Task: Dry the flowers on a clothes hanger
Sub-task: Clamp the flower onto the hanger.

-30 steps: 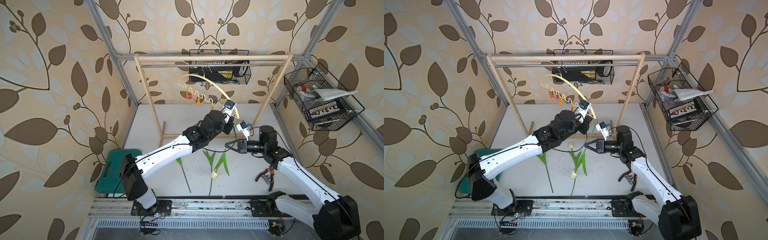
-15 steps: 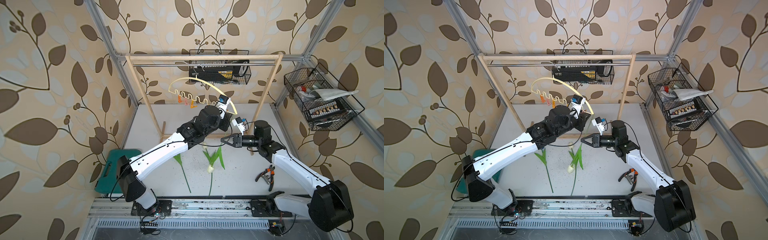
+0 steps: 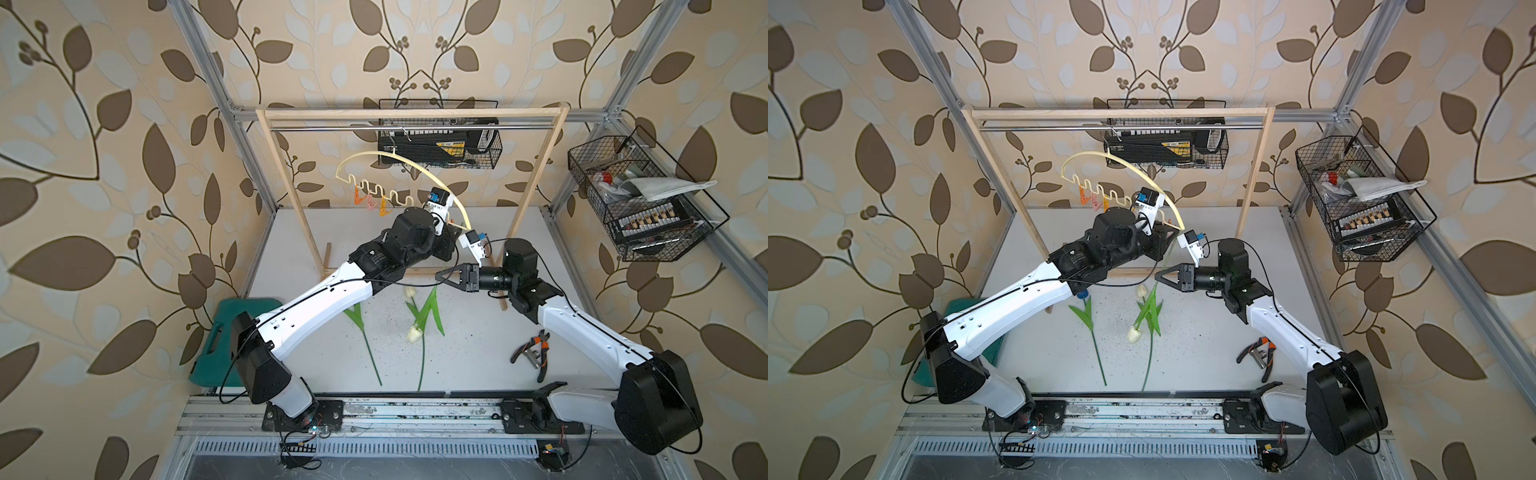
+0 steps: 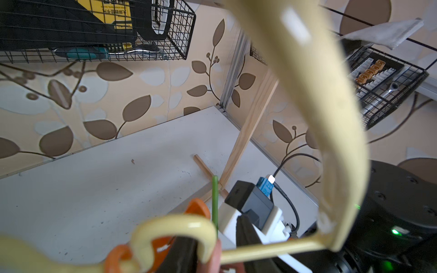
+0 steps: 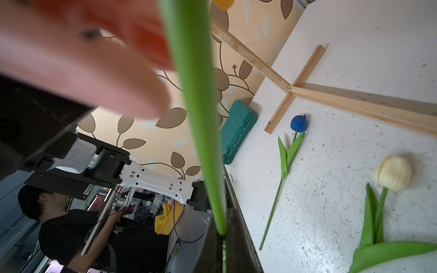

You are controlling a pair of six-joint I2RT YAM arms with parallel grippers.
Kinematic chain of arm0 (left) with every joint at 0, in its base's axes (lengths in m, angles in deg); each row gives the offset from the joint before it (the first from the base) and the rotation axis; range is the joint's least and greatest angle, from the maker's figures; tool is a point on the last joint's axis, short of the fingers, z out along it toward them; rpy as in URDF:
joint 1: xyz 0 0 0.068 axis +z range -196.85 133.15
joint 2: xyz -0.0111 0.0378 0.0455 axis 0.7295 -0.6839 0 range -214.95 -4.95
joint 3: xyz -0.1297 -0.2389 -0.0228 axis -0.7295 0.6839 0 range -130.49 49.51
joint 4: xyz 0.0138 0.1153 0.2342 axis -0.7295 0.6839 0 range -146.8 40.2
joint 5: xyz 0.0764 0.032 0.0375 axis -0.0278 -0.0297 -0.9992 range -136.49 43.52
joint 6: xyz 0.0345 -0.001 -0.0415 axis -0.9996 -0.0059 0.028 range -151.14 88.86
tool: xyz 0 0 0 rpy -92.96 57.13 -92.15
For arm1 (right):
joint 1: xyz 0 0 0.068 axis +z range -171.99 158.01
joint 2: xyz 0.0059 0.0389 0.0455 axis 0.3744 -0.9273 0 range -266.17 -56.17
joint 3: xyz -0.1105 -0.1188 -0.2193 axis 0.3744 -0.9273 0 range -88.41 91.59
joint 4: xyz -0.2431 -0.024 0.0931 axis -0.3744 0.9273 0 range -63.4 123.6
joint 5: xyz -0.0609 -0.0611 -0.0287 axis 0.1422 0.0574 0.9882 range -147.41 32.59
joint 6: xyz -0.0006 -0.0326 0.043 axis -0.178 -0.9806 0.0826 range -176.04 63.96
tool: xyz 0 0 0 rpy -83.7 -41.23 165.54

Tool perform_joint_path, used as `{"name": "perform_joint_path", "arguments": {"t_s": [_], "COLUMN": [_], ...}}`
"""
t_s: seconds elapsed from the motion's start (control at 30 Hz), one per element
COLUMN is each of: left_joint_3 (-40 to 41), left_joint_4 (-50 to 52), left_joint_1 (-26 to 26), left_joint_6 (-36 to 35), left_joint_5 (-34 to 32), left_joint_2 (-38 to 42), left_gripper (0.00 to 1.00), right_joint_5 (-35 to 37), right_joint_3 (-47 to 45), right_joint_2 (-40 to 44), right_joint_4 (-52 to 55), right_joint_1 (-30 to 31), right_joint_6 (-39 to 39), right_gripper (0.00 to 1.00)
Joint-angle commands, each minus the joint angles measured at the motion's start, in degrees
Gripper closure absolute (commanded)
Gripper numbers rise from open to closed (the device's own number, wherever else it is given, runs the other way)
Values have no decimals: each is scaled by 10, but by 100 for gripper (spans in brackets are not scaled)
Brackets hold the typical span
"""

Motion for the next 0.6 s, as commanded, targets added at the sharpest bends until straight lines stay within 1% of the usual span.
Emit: {"name": "perform_joint_path", "arguments": {"t_s": [0.0, 0.47, 0.57], "left_joint_3": [-24, -21, -20], "left_joint_4": [1, -1, 0], "left_joint_1": [9, 13, 14], "left_joint_6": [26, 37, 38], "left_joint_5": [17, 28, 29], "left_joint_2": [24, 22, 22], "left_gripper": [71, 72, 72], "right_joint_5": [-9, -18, -14], "right_joint_3": [21, 12, 8], "right_joint_2": [-1, 12, 22], "right_joint_4": [-24, -91, -102], "right_joint_1": [9, 17, 18], "right_joint_6": [9, 33, 28], "right_gripper": [100, 100, 100]}}
